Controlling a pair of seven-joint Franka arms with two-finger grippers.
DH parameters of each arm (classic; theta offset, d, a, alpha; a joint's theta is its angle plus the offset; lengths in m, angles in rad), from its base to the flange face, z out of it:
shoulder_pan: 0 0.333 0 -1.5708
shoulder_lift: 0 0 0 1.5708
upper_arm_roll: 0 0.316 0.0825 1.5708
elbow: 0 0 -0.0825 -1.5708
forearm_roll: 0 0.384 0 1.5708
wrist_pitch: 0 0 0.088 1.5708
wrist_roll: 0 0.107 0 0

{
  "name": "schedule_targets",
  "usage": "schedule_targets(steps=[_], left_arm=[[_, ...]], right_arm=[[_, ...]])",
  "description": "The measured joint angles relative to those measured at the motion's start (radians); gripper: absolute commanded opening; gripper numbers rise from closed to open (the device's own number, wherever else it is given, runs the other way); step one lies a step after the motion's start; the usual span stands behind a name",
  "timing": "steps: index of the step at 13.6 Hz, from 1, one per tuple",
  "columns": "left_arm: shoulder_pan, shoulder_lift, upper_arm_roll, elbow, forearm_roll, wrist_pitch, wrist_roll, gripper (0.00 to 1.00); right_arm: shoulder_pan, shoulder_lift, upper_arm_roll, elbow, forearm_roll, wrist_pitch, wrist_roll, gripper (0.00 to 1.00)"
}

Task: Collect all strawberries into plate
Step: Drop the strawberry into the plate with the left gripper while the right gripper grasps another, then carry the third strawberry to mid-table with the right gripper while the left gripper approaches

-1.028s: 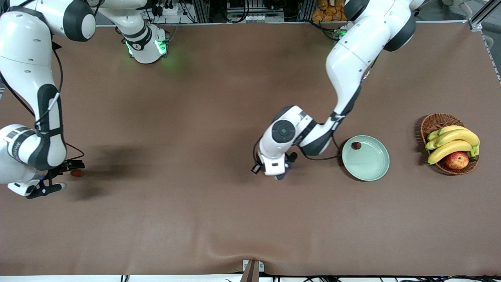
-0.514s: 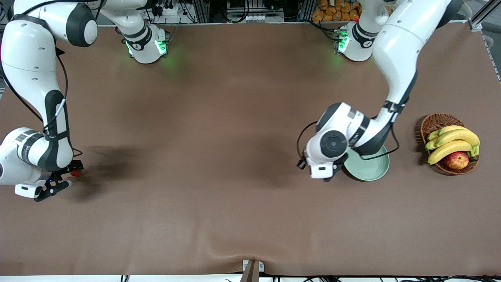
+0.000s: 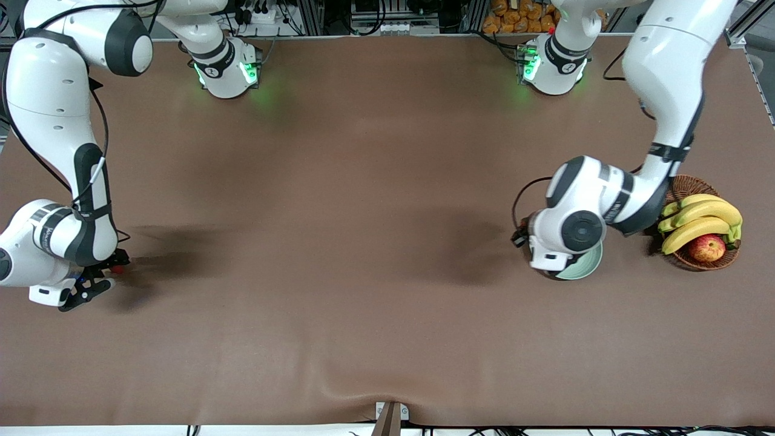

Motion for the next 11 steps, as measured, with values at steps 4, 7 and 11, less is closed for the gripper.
schedule_targets(steps=[4, 7, 11], left_arm=[[0.091, -0.009, 0.001, -0.057, 0.007, 0.004, 0.17, 0.0], [0.179, -0.004, 0.002, -0.109, 0.093, 0.089, 0.27, 0.0], [0.242, 0.041, 0.003, -0.143, 0.17, 0.189, 0.361, 1.0]], right_arm=[[0.0, 0.0, 0.001, 0.005, 0.002, 0.007, 0.0, 0.0], [0.007, -0.007, 0.029, 0.044, 0.013, 0.014, 0.0, 0.0], [0.025, -0.022, 0.19, 0.143, 0.02, 0.014, 0.001, 0.0]])
